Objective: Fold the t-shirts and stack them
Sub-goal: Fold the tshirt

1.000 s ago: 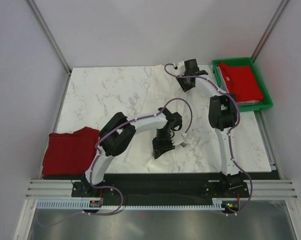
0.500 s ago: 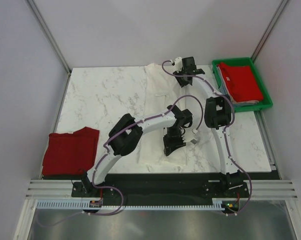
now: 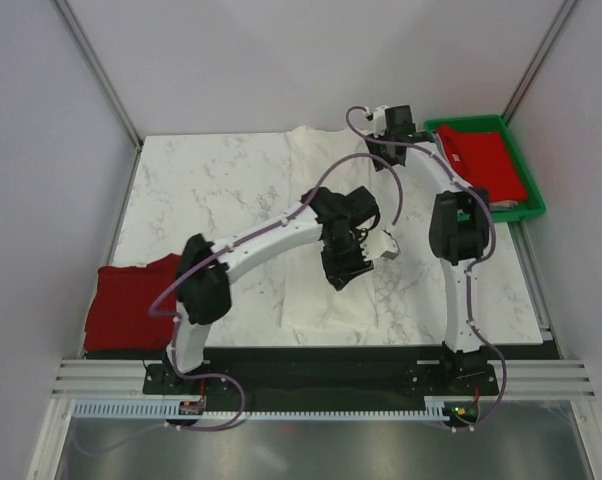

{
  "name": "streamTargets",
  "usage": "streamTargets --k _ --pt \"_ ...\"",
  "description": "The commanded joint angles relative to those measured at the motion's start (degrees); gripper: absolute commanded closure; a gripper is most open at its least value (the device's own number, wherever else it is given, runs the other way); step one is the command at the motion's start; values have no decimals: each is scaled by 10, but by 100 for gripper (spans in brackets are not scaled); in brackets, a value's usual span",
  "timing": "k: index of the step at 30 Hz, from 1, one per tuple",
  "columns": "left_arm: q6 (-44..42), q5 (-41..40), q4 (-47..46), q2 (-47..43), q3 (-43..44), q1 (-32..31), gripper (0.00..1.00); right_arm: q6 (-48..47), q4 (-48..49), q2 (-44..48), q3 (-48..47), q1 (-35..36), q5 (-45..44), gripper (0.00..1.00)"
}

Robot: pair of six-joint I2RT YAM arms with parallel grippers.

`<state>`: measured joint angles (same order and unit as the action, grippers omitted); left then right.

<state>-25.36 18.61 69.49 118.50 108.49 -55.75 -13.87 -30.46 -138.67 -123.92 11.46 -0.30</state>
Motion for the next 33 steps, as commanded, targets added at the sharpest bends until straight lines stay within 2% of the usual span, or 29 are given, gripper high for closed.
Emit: streamTargets --k 1,3,4,6,9,11,16,21,24,27,32,33 --pt "64 -43 -14 -147 -24 13 52 74 16 178 100 -26 62 47" --pt "94 -57 -33 -192 -72 21 53 91 15 250 196 -27 100 47" --pt "102 -77 -42 -204 -114 31 56 100 9 292 225 -26 131 46" --pt "134 -75 -52 -225 -143 51 59 121 -5 325 302 -27 165 47" --pt "194 -61 -70 -244 -188 119 54 137 -48 371 378 -26 237 48" --pt "235 -41 -81 -252 -218 175 49 175 -68 406 448 -26 282 48" --pt "291 56 -107 -243 -300 272 49 200 -93 502 606 -27 337 46" --pt "333 135 -147 -231 -390 293 37 250 -105 560 751 -26 363 39" --pt "352 143 -172 -232 -440 294 37 281 -90 580 799 -25 375 37" --pt "376 166 -193 -223 -477 294 37 305 -90 583 823 -14 373 37" --pt "404 193 -213 -186 -499 292 44 321 -84 568 847 27 355 37" --pt "405 189 -213 -170 -500 291 48 328 -82 559 850 32 353 37"
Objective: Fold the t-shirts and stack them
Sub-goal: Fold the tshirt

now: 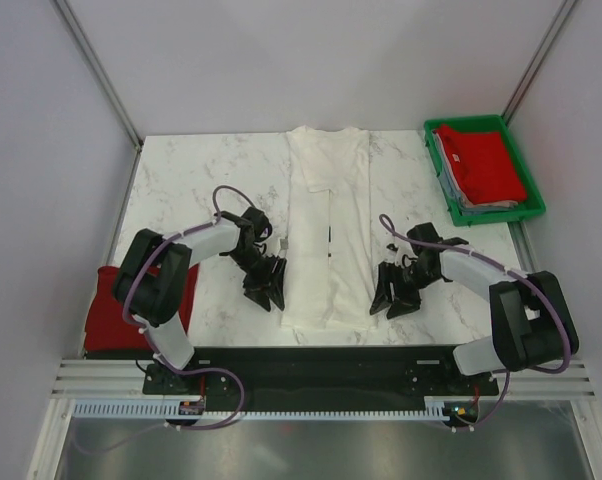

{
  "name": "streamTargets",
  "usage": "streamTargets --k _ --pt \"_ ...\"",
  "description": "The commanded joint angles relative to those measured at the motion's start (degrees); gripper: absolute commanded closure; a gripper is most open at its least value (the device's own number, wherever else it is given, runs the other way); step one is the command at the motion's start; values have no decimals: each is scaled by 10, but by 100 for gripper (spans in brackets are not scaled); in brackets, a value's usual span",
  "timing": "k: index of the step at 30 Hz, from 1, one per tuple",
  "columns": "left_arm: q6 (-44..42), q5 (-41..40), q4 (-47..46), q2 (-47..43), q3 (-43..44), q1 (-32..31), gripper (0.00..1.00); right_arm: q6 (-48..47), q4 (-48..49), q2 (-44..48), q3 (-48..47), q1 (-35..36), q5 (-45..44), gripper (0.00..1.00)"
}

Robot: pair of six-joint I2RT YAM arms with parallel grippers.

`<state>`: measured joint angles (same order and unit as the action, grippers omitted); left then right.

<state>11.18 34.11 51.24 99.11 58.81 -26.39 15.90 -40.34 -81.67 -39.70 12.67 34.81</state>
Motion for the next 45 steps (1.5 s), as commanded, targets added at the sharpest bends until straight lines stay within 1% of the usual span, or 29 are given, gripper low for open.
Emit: streamTargets --k 1,2,3,5,12,16,19,20,21,22,24,26,28,29,30,31,32,36,39,42,45 --pt "43 33 -32 28 -4 -3 49 35 18 -15 9 24 1 37" --pt "45 33 -33 33 -8 -5 49 39 19 -19 11 31 3 38" --pt "46 34 -34 36 -10 -9 52 43 23 -23 12 33 8 38" --pt "50 34 -36 37 -15 -18 54 53 25 -35 12 42 5 39" --pt "61 33 -47 42 -20 -63 54 58 29 -76 0 45 3 41" --pt "61 39 -46 57 -8 -74 54 63 37 -103 -15 46 3 44" --pt "62 42 -46 66 -2 -80 55 62 35 -113 -20 47 1 46" --pt "61 43 -46 70 -1 -81 57 62 35 -114 -20 48 -1 48" --pt "61 45 -47 71 1 -82 60 61 34 -116 -20 49 -1 53" --pt "60 46 -46 72 3 -82 60 61 34 -117 -20 50 -1 56" --pt "60 48 -46 76 4 -83 65 62 35 -118 -16 53 -2 61" --pt "57 50 -47 77 5 -83 71 64 37 -118 -12 55 3 64" --pt "55 51 -47 78 7 -83 79 64 46 -118 -8 56 6 70" --pt "54 51 -47 78 7 -83 86 62 50 -119 -8 56 8 79" --pt "53 49 -46 78 9 -83 91 64 55 -121 -9 55 11 89" --pt "53 49 -46 77 10 -83 97 62 56 -121 -13 56 12 97" --pt "52 48 -45 74 11 -83 98 62 58 -121 -16 56 14 100" --pt "39 38 -38 57 26 -83 98 55 54 -105 -32 54 41 100" --pt "20 10 -18 33 54 -79 98 54 43 -77 -53 40 71 100" --pt "5 -26 0 11 86 -65 98 42 16 -54 -89 9 79 100" --pt "-2 -54 15 2 120 -50 98 30 -5 -56 -135 -20 67 100"
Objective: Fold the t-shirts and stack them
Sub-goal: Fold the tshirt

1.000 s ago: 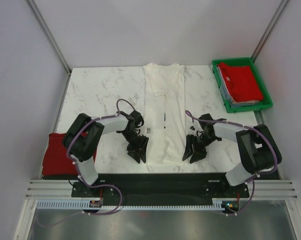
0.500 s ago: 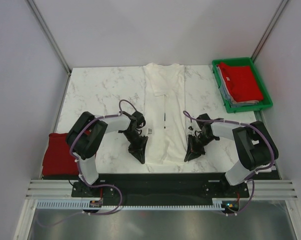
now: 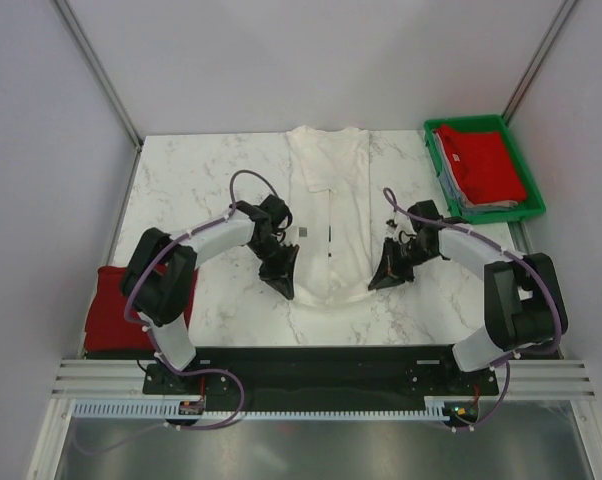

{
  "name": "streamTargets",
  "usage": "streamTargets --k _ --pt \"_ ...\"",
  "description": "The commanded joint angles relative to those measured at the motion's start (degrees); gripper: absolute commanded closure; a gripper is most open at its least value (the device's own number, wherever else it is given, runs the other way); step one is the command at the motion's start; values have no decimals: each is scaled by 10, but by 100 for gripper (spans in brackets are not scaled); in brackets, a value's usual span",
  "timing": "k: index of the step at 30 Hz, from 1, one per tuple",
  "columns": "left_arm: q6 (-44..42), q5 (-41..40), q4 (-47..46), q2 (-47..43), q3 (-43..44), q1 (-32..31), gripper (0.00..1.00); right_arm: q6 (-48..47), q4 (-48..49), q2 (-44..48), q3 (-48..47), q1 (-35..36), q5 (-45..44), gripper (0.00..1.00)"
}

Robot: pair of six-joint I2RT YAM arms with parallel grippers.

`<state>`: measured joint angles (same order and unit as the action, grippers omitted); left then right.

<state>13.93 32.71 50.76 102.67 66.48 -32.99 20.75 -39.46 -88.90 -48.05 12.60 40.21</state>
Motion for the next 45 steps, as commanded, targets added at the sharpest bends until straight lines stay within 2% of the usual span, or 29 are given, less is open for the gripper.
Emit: streamTargets --k 1,7,11,17,26,35,41,42,43,44,45 --pt "-30 -48 23 -33 55 20 98 -19 -13 13 -63 -30 14 100" --pt "-56 -97 27 23 179 36 98 -5 20 -43 -167 -59 8 100" --pt "-68 -138 28 82 281 38 98 -3 48 -115 -237 -69 0 100" --pt "-83 -184 28 165 379 52 98 -21 60 -216 -354 -79 -15 100" --pt "-85 -222 21 227 436 70 98 -19 83 -308 -434 -82 -23 100" --pt "-98 -251 14 278 508 79 98 -18 95 -356 -495 -80 -29 100" --pt "-99 -269 10 293 524 79 98 -19 105 -385 -531 -72 -31 99" --pt "-99 -273 11 294 524 79 92 -20 105 -386 -538 -71 -29 95" --pt "-99 -287 12 290 522 79 67 -20 105 -384 -542 -69 -30 77" --pt "-98 -298 13 284 519 79 55 -22 106 -378 -543 -68 -31 68" --pt "-98 -309 12 275 516 79 52 -25 105 -373 -542 -71 -32 60"
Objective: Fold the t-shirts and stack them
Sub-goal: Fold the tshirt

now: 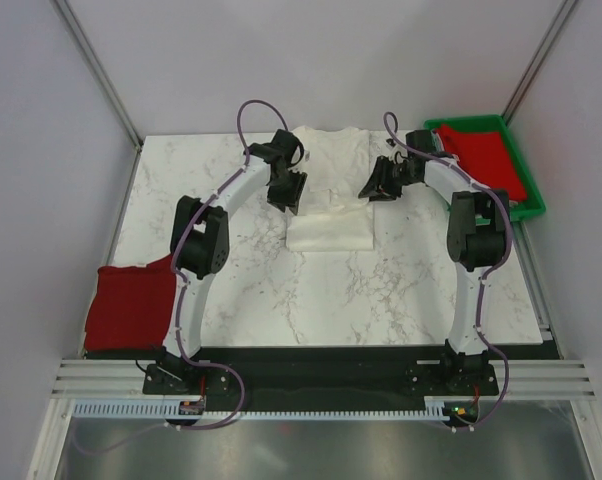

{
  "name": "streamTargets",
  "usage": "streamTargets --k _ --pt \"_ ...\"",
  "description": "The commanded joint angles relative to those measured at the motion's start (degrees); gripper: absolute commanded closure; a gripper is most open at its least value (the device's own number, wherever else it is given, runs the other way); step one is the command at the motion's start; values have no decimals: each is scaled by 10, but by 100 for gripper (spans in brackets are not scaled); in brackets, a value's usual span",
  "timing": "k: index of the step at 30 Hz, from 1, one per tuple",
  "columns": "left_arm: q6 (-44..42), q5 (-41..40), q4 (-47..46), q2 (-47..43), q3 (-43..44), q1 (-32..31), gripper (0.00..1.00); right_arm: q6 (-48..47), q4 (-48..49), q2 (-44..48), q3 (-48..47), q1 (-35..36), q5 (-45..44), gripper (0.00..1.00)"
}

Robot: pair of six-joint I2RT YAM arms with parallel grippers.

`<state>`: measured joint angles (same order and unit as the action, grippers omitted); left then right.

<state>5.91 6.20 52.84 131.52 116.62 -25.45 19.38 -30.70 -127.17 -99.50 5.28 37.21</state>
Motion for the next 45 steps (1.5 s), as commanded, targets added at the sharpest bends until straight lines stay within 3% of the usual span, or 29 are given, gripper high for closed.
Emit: streamTargets --k 1,3,4,7,9,13,14,16,19,29,45 --pt "-18 -55 -6 -22 13 3 52 -14 15 18 -25 -1 -1 45" --pt "-13 -94 -6 -61 1 5 36 -21 11 50 -10 -9 7 44" --pt "-12 -114 -5 -77 -18 5 19 -22 6 73 -2 -20 11 43" --pt "-16 -82 8 -139 -72 7 13 -23 -17 123 52 -42 18 42" --pt "-4 -44 26 -179 -110 8 0 -28 -33 143 105 -46 34 43" --pt "60 138 26 -218 -221 29 0 -21 -38 179 191 -48 64 44" --pt "94 148 22 -221 -238 28 2 -16 -35 180 217 -47 68 44" --pt "123 211 -7 -213 -291 30 18 -10 -24 182 236 -48 72 44" --pt "181 265 -49 -183 -333 30 25 2 -12 180 264 -47 85 45" --pt "210 289 -73 -102 -288 30 28 36 22 175 310 -33 101 45" --pt "206 257 -69 -80 -259 58 39 32 20 132 304 -12 88 45"
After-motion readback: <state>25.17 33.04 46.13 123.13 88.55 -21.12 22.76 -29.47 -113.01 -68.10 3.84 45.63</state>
